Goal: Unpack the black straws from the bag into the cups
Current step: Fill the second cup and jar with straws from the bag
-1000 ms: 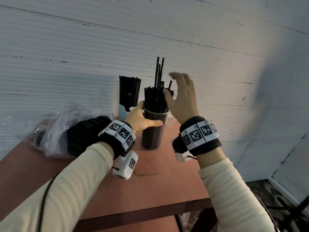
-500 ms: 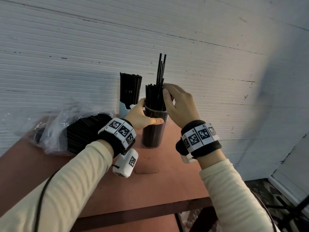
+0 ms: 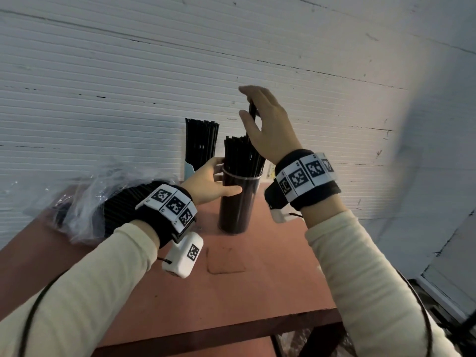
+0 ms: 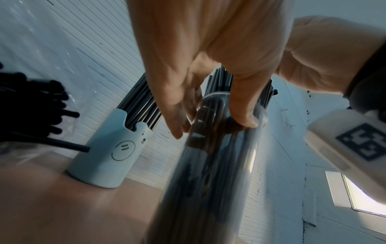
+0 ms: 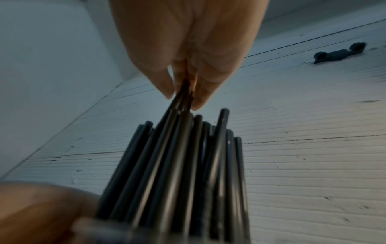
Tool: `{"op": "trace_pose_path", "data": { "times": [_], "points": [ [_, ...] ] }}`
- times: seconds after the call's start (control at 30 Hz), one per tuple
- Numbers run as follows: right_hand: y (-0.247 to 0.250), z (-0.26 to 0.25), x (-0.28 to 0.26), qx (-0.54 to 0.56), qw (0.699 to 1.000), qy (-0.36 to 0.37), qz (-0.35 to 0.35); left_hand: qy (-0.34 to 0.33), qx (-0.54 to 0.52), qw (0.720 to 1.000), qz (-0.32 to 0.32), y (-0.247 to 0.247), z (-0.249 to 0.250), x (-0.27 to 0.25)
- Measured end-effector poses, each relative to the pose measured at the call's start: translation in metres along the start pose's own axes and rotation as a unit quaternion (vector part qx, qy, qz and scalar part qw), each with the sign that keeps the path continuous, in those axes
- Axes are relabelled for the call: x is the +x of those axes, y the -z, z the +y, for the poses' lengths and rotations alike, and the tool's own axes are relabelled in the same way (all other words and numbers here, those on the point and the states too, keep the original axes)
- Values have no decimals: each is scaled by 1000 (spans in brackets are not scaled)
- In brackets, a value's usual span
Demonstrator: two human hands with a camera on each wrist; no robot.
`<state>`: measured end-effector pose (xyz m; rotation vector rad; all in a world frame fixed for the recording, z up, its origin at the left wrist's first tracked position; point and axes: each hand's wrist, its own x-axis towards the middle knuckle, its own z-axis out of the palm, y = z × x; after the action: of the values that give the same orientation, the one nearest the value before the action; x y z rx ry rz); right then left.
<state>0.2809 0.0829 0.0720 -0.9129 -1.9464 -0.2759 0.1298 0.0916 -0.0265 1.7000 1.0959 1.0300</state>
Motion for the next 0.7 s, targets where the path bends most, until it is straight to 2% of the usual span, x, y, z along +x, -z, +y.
{"op": "trace_pose_path", "data": {
  "times": [0.23, 0.43, 0.53, 0.6, 0.7],
  "points": [
    [-8, 5, -27, 7, 999, -37, 36, -8, 23, 999, 30, -5, -7, 5],
    [-2, 9, -48, -6, 999, -25, 35, -7, 73, 996, 42, -3, -8, 6],
    [3, 5, -49, -10, 1000, -19, 10, 0, 93, 994, 51, -4, -5, 6],
    [2, 3, -49, -17, 999, -42, 12, 2, 102, 993, 63, -6, -3, 5],
    [-3, 2, -51, -15, 990, -114, 87, -3, 127, 989, 80, -10, 0, 1]
  ]
}}
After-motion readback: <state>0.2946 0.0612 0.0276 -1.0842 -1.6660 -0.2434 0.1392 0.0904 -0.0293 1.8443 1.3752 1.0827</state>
